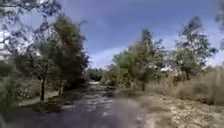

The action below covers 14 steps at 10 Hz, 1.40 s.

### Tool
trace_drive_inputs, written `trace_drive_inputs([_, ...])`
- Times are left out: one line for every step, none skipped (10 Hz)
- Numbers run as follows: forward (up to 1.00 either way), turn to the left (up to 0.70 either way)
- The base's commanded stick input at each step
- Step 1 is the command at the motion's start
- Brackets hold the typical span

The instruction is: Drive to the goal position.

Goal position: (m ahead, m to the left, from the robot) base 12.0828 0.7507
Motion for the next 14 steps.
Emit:
trace_drive_inputs([0.50, 0.07])
trace_drive_inputs([0.50, 0.04])
trace_drive_inputs([0.50, 0.01])
trace_drive_inputs([0.50, 0.00])
trace_drive_inputs([0.50, 0.15])
trace_drive_inputs([0.50, 0.39])
trace_drive_inputs([0.50, 0.03])
trace_drive_inputs([0.50, 0.00])
trace_drive_inputs([0.50, 0.00])
trace_drive_inputs([0.50, 0.00])
trace_drive_inputs([0.50, 0.00])
trace_drive_inputs([0.50, 0.00])
trace_drive_inputs([0.50, 0.00])
trace_drive_inputs([0.50, 0.00])
